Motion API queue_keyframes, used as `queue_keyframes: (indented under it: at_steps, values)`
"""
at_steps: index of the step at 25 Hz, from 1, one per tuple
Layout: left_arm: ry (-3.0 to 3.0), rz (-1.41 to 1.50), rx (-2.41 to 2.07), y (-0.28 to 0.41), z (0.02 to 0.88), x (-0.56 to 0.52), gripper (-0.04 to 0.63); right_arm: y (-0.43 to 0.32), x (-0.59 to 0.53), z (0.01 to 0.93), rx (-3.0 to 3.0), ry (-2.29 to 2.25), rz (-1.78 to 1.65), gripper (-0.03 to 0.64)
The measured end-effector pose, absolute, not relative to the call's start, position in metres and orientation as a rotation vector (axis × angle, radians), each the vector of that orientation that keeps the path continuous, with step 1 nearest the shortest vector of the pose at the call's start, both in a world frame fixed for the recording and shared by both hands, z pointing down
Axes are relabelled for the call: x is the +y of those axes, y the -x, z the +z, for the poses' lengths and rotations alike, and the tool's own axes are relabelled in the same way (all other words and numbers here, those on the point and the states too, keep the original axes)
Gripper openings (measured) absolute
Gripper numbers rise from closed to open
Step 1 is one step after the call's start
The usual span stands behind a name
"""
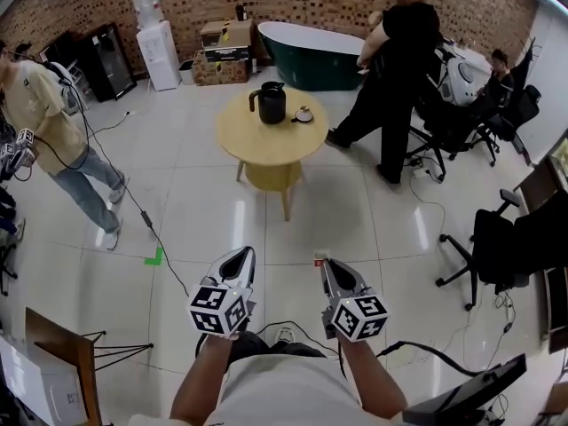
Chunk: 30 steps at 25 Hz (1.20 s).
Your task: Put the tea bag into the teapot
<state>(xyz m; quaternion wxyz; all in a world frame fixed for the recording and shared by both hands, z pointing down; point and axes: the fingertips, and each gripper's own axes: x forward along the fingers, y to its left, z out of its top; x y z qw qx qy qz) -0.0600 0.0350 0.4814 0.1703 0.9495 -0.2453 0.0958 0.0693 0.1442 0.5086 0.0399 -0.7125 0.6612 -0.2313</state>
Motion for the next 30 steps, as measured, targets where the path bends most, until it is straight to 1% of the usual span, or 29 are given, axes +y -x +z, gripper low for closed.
queue_keyframes:
  at_steps: [13, 21, 30]
  values:
    - [-2.69, 0.263, -0.714, 0.007, 0.488, -0.039, 0.012, -0.118, 0.077, 0.53, 2.019, 2.162, -0.759, 0.002]
    - [-2.685, 0.278, -0.672, -0.045, 0.498, -0.14, 0.012, -0.172, -0.027, 0.525, 2.002, 2.212, -0.716, 0.002]
    - [-2.694, 0.29, -0.663, -0.089, 0.48, -0.271, 0.012, -0.23, -0.159, 0.507, 1.958, 2.226, -0.708, 0.002]
